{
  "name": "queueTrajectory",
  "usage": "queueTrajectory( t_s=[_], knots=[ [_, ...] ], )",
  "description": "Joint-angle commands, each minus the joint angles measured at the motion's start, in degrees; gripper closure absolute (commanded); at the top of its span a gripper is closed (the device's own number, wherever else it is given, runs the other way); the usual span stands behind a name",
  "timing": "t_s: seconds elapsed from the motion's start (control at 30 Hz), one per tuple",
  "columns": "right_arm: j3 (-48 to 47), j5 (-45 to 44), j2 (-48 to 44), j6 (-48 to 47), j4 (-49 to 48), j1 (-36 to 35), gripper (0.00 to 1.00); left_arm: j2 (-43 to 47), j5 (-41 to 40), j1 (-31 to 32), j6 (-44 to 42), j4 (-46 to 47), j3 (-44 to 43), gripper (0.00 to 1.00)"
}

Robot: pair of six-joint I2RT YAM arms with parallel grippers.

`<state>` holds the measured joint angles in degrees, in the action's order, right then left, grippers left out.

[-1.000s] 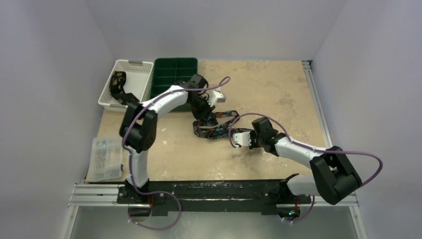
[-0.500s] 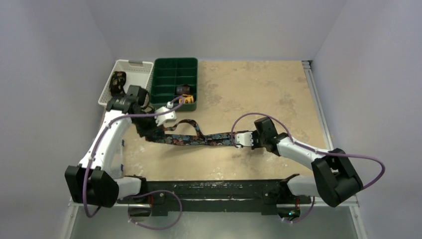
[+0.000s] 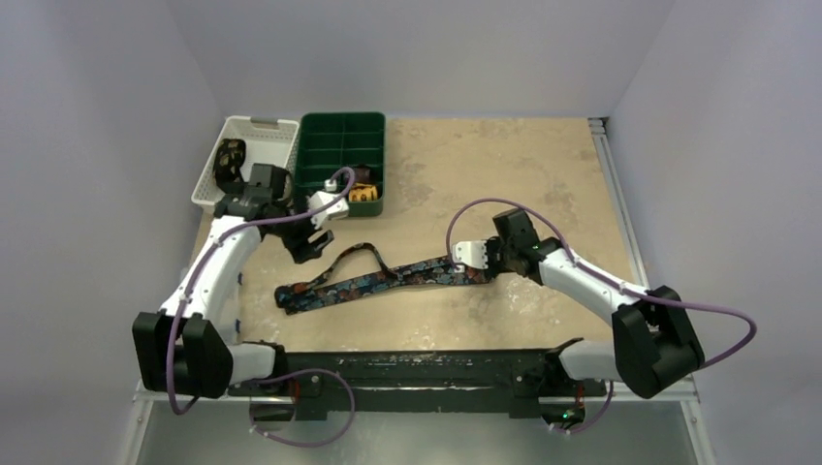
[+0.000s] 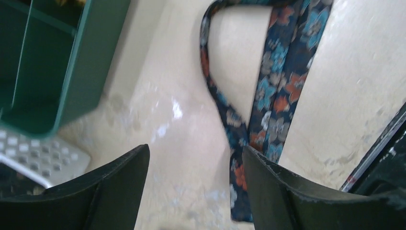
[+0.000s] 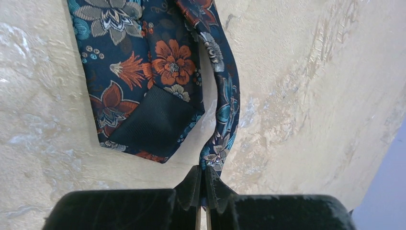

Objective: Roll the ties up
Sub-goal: Flatten out the tie at the center of the board.

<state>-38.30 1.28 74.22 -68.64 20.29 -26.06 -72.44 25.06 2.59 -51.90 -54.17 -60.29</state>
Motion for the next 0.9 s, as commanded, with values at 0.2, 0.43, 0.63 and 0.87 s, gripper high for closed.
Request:
queueTrajectory(
  t_s=[0.2, 0.43, 0.63, 0.87],
  knots=[
    [-5.4, 4.9, 5.0, 5.3, 3.9, -0.1, 1.00, -18.7, -9.4, 12.8, 14.0, 9.8, -6.0, 0.31],
    [-7.0, 7.3, 9.4, 5.7, 4.8, -0.9, 1.00, -21.2, -13.5, 14.8, 11.3, 10.4, -1.9, 0.25],
    [-10.9, 10.3, 4.0, 7.0, 10.4, -0.9, 1.00, -20.0, -14.1, 14.8, 12.2, 10.4, -0.2, 0.25],
    [-9.8, 10.7, 5.7, 11.4, 8.4, -6.0, 1.00, -20.5, -12.6, 14.8, 14.3, 11.4, 0.0, 0.30]
  ],
)
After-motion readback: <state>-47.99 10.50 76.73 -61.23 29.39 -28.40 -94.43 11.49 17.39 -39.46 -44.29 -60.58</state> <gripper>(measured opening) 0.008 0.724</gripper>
